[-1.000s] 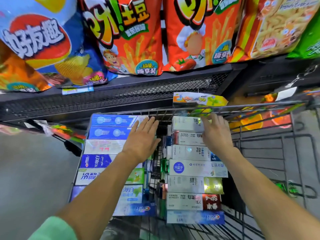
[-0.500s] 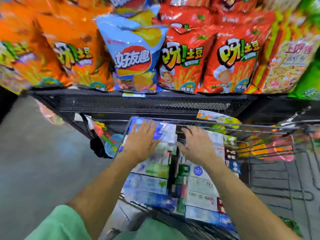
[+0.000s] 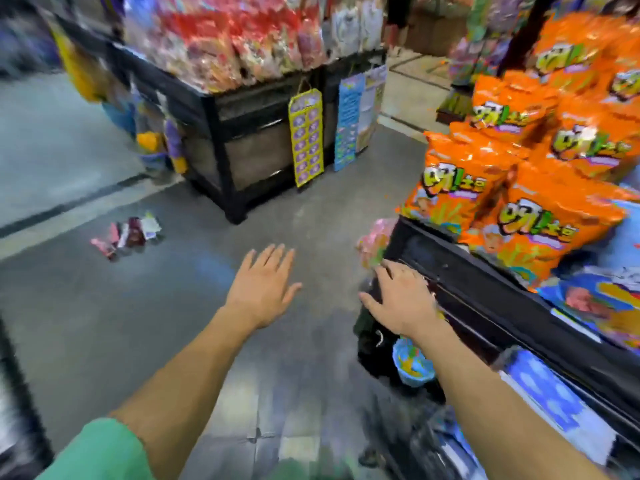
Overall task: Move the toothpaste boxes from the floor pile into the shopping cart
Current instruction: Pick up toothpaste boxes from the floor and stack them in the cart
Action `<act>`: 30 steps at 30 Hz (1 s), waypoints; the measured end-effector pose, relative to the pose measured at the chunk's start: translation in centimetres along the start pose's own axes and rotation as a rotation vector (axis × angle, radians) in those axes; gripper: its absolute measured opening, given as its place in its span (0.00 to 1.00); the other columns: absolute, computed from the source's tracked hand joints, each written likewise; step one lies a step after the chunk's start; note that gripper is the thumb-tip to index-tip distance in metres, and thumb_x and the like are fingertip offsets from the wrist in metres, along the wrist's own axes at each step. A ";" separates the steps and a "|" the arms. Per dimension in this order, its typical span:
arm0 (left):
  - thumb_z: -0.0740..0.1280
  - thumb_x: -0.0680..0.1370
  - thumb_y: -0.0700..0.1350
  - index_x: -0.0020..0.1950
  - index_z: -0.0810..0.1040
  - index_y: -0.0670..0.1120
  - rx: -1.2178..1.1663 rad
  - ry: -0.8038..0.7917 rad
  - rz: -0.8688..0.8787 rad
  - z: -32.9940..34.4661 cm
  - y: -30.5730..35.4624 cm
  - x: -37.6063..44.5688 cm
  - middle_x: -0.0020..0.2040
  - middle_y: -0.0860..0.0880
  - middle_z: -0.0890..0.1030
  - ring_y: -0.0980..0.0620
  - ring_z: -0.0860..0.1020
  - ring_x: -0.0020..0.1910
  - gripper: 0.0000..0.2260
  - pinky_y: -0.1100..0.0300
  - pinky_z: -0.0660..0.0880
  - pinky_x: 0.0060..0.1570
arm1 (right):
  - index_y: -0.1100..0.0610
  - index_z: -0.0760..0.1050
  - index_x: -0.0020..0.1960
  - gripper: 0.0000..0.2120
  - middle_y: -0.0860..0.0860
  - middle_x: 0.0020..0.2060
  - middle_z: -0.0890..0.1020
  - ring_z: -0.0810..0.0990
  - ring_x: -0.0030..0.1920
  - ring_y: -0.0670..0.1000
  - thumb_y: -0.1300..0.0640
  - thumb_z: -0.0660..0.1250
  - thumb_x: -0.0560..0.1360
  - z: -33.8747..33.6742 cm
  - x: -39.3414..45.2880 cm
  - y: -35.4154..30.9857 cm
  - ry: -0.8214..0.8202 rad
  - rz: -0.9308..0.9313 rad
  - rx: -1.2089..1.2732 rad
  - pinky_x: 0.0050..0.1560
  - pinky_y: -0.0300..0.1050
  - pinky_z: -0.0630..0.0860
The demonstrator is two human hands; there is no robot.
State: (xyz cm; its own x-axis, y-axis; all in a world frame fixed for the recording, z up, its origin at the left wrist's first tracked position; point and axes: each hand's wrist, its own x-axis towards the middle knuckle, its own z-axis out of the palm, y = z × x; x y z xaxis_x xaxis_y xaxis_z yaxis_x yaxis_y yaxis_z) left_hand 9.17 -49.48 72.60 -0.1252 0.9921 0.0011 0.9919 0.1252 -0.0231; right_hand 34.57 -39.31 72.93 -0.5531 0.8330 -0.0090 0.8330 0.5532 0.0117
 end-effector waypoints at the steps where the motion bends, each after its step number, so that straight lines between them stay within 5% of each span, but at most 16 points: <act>1: 0.51 0.84 0.60 0.82 0.51 0.45 -0.005 0.006 -0.067 -0.2 -3.4 -0.8 0.82 0.45 0.57 0.46 0.54 0.81 0.31 0.44 0.52 0.78 | 0.57 0.75 0.67 0.38 0.59 0.60 0.79 0.78 0.61 0.61 0.31 0.50 0.72 -0.3 2.5 -2.9 0.003 -0.059 -0.001 0.60 0.56 0.74; 7: 0.39 0.78 0.64 0.81 0.56 0.45 -0.029 -0.036 -0.453 0.5 -20.1 -5.3 0.80 0.45 0.61 0.46 0.57 0.80 0.37 0.44 0.55 0.77 | 0.54 0.72 0.70 0.40 0.57 0.68 0.76 0.75 0.66 0.59 0.30 0.46 0.72 -1.6 15.2 -19.3 0.001 -0.390 -0.005 0.63 0.54 0.71; 13: 0.45 0.78 0.64 0.76 0.69 0.43 -0.049 -0.026 -0.709 3.3 -33.3 -4.0 0.74 0.43 0.72 0.43 0.70 0.73 0.36 0.40 0.67 0.70 | 0.52 0.66 0.75 0.36 0.55 0.73 0.70 0.68 0.72 0.57 0.31 0.53 0.76 0.1 28.7 -32.5 -0.010 -0.612 0.038 0.70 0.51 0.64; 23: 0.50 0.84 0.62 0.82 0.52 0.48 -0.081 -0.118 -0.796 5.9 -50.8 11.0 0.82 0.48 0.57 0.48 0.55 0.80 0.31 0.48 0.53 0.77 | 0.52 0.63 0.76 0.33 0.54 0.73 0.68 0.66 0.73 0.56 0.33 0.57 0.78 3.4 51.7 -44.9 -0.145 -0.669 0.064 0.71 0.50 0.63; 30: 0.47 0.83 0.63 0.82 0.51 0.48 -0.074 -0.171 -0.828 8.9 -64.8 19.4 0.82 0.48 0.55 0.49 0.54 0.80 0.31 0.48 0.53 0.77 | 0.53 0.62 0.77 0.34 0.54 0.74 0.67 0.65 0.74 0.56 0.34 0.56 0.79 5.6 66.1 -52.6 -0.216 -0.655 0.045 0.72 0.51 0.62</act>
State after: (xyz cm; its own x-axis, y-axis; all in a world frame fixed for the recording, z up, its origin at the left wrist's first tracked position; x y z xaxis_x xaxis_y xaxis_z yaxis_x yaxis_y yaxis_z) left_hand -57.74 -38.38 65.21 -0.8075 0.5671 -0.1622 0.5768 0.8167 -0.0159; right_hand -45.70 -13.33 66.10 -0.9312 0.3054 -0.1989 0.3301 0.9380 -0.1053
